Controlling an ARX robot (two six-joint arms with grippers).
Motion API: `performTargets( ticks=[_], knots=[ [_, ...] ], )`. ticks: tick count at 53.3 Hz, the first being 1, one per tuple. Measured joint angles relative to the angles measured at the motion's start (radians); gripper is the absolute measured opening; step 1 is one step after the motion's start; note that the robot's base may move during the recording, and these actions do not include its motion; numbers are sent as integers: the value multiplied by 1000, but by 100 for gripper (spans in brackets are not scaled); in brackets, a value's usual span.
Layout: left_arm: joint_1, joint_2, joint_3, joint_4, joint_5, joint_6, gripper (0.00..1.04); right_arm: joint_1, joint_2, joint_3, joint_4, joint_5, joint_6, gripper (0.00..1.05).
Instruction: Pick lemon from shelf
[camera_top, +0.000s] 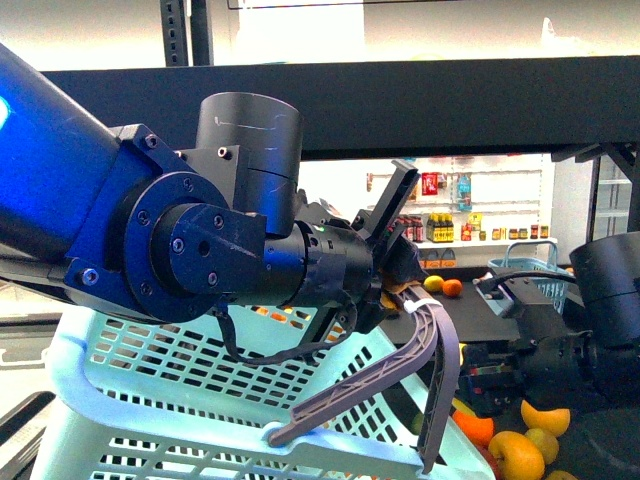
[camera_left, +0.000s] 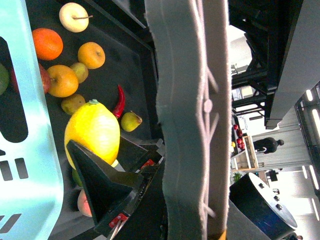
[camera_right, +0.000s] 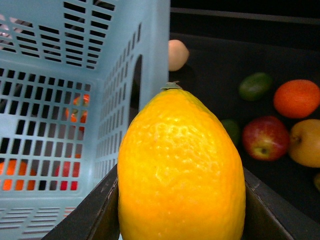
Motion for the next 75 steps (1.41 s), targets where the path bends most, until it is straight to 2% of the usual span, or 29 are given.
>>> performTargets(
  ticks=[23, 37, 41, 46, 55, 64, 75],
  knots=[
    [0, 0, 0, 0, 0, 0, 9, 98, 35, 28, -10, 29, 135, 54],
    [0, 0, 0, 0, 0, -2, 9, 105, 35, 24, 6, 12, 195, 92],
    [0, 0, 0, 0, 2, -2, 9, 96, 31, 16, 21, -1, 214, 99],
    [0, 0, 0, 0, 2, -4, 9, 69, 6, -6, 37, -1, 243, 97],
    [0, 0, 0, 0, -1, -3, 9, -54, -129, -80, 96, 30, 254, 97],
    [-1, 0, 0, 0, 1, -3, 9, -185, -204, -249, 156, 69, 116, 97],
    [-2, 0, 0, 0, 0, -3, 9, -227, -85, -425, 220, 47, -21, 97]
  ],
)
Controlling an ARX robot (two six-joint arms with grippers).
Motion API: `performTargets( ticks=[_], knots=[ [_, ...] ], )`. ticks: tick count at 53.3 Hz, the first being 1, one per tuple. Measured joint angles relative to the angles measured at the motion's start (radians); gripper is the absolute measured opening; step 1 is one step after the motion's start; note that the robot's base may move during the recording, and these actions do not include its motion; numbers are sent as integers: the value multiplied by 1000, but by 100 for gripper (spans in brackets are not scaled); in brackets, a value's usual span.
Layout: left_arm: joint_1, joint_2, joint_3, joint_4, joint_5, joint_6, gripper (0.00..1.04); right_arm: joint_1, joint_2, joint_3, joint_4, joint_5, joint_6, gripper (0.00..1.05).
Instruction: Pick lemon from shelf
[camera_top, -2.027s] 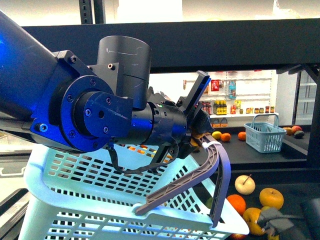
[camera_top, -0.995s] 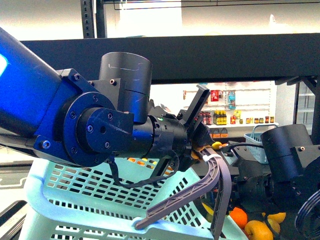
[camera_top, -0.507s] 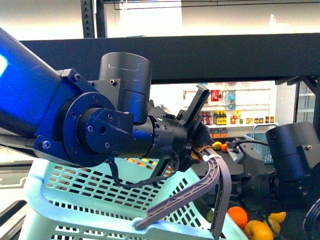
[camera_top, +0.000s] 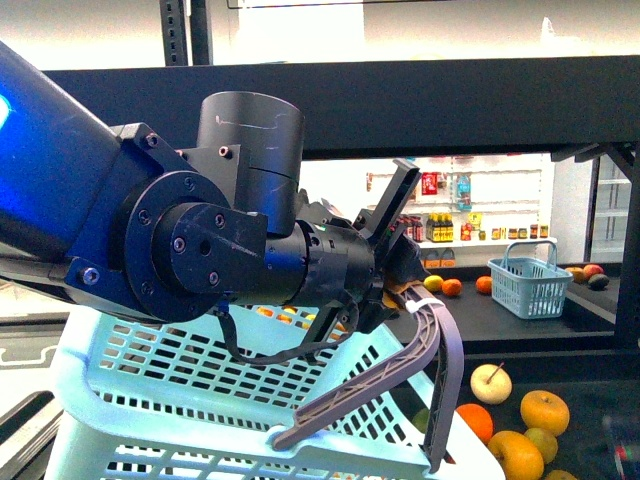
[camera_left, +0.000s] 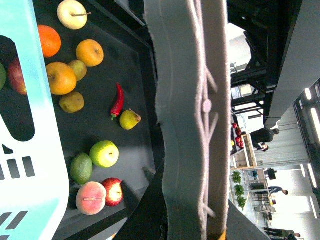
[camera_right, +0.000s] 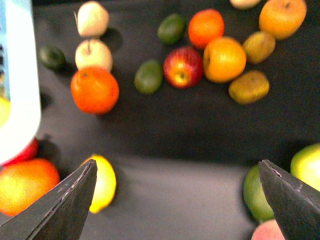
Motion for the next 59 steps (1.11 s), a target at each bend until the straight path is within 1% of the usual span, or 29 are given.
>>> performTargets(
  ticks=[5, 13, 20, 29, 43, 50, 59],
  knots=[
    [0, 0, 0, 0, -1, 0, 9, 14, 67, -26, 17, -5, -31, 97],
    [0, 0, 0, 0, 0, 0, 9, 95, 212, -27, 32, 29, -76, 97],
    [0, 0, 0, 0, 0, -1, 9, 196, 336, 33, 34, 45, -86, 97],
    [0, 0, 0, 0, 0, 0, 9, 259, 409, 113, 41, 56, -89, 97],
    [0, 0, 0, 0, 0, 0, 9, 322, 514, 234, 18, 72, -124, 97],
    [0, 0, 0, 0, 0, -1, 9, 336, 554, 289, -10, 72, -124, 97],
    [0, 0, 0, 0, 0, 0, 9, 341, 603, 381, -64, 103, -118, 97]
  ],
)
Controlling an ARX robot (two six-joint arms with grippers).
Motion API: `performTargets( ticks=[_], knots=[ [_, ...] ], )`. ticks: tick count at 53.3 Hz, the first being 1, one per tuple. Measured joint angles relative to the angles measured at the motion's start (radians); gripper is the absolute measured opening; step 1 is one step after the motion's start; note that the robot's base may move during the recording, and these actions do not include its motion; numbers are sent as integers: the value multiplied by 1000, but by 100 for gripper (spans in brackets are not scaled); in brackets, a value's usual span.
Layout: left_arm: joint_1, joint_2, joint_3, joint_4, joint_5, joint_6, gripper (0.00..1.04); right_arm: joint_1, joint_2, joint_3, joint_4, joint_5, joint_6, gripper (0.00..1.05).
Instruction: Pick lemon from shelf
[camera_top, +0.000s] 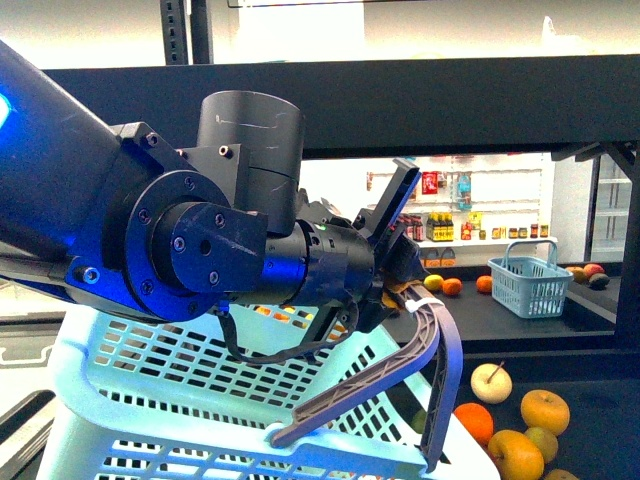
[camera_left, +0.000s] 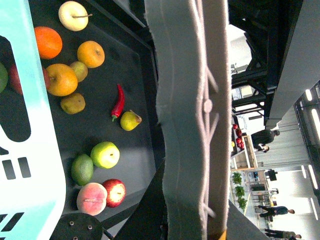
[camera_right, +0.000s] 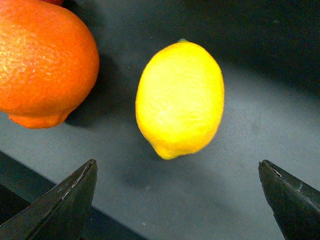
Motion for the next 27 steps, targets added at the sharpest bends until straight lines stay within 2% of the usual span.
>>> performTargets(
  ticks=[27],
  knots=[
    [0, 0, 0, 0, 0, 5, 9, 47, 139, 252, -90, 30, 1, 97]
  ],
)
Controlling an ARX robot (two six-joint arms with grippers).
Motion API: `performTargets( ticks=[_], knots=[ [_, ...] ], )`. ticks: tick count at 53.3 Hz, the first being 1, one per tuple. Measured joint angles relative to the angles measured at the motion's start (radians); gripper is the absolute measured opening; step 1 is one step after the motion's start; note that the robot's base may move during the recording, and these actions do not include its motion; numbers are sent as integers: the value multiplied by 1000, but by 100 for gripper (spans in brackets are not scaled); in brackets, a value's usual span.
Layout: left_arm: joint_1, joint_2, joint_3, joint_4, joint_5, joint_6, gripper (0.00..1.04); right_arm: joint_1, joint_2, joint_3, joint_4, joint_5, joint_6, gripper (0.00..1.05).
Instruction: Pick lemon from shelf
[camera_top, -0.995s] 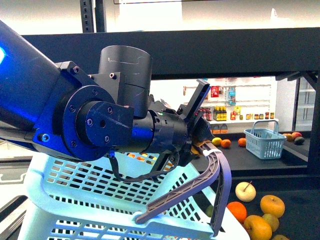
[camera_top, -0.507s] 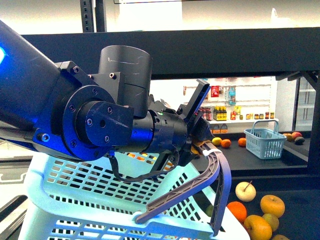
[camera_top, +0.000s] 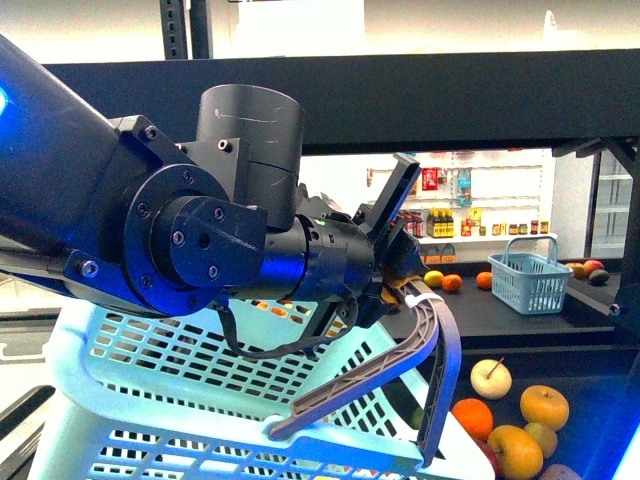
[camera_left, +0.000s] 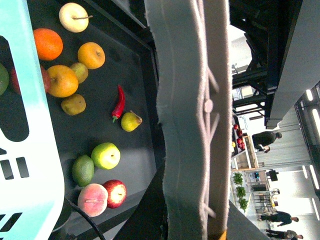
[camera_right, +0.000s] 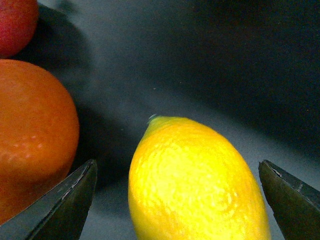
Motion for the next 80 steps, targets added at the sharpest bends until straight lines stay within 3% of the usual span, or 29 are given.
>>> performTargets(
  ticks=[15, 28, 44, 52, 63, 74, 80],
  knots=[
    [0, 0, 0, 0, 1, -1, 9, 1, 38, 45, -23, 18, -5, 97],
    [0, 0, 0, 0, 2, -4, 9, 1, 41, 45, -18, 20, -7, 75],
    [0, 0, 0, 0, 1, -4, 9, -21, -3, -45, 19, 20, -8, 71],
    [0, 0, 0, 0, 1, -4, 9, -71, -98, -180, 56, -11, -19, 71],
    [0, 0, 0, 0, 0, -4, 9, -222, -257, -344, 98, -43, -84, 70],
    [0, 0, 0, 0, 1, -4, 9, -364, -383, -385, 89, -64, -84, 70],
    [0, 0, 0, 0, 1, -4, 9, -393, -468, -370, 69, -82, -51, 70]
  ],
)
